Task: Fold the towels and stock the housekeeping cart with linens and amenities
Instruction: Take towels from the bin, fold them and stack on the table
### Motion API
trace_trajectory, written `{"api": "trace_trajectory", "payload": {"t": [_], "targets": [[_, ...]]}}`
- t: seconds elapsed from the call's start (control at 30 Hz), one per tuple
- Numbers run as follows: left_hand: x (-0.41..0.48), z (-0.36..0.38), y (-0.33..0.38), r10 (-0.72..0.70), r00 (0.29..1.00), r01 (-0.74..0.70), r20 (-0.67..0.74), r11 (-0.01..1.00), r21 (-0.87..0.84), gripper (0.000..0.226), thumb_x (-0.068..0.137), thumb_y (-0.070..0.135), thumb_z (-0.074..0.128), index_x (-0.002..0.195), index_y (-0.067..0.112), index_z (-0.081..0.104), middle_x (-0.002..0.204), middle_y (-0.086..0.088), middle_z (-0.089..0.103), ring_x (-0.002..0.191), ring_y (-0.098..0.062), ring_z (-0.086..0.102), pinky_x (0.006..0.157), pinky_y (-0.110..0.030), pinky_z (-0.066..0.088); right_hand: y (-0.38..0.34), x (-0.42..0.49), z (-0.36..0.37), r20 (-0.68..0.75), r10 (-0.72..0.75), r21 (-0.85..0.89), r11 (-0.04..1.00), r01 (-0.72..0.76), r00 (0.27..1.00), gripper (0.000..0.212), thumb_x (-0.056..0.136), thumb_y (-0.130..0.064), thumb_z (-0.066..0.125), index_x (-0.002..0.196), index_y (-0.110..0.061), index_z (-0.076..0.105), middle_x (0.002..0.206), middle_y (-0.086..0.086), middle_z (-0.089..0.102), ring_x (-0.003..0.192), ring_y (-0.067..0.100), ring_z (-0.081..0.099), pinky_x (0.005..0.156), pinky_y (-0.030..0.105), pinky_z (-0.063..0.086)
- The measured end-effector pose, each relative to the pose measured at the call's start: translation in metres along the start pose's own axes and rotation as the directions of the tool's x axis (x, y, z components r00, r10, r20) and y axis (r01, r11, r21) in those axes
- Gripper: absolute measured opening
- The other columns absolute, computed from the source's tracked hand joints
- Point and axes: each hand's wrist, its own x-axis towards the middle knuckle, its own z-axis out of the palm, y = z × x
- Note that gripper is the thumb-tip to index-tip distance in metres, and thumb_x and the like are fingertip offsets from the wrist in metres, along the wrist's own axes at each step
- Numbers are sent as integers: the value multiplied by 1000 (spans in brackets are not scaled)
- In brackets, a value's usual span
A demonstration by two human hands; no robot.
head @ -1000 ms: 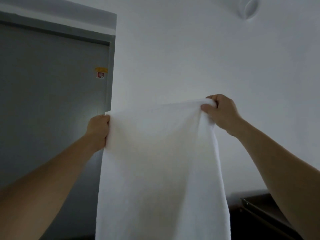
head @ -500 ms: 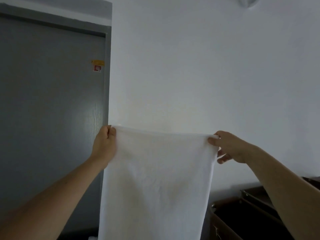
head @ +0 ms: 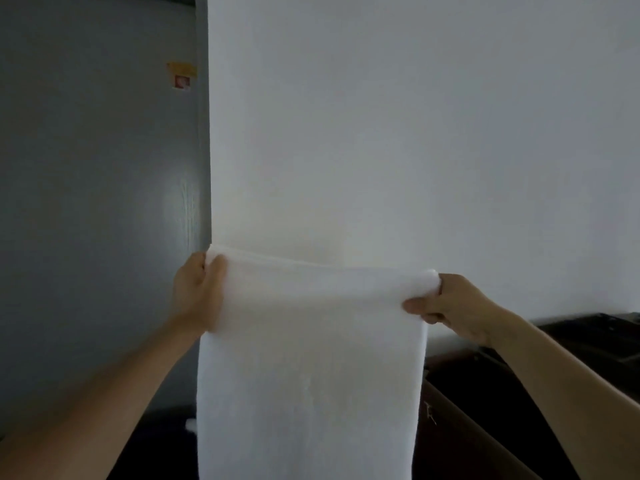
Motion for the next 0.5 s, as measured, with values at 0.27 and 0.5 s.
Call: {"api": "trace_trajectory", "payload": {"t": [0.27,0.5], "targets": [[-35,-10,-34,-188,921,156,342,980,120,35,90,46,56,82,13,60,74,-9,61,68,-21,55,61,-39,47,48,-2,10,-111,209,165,968,-190,972,24,84,-16,76,107,-9,69,103,14,74,89,35,72,62,43,59],[55,22,-30,-203,957,107,206,911,399,40,100,26,53,64,16,42,64,-9,50,69,-28,52,63,-39,42,3,79,31,-323,59,221,975,15,945,23,89,-3,69,111,0,63,107,16,64,93,34,63,51,37,60]]}}
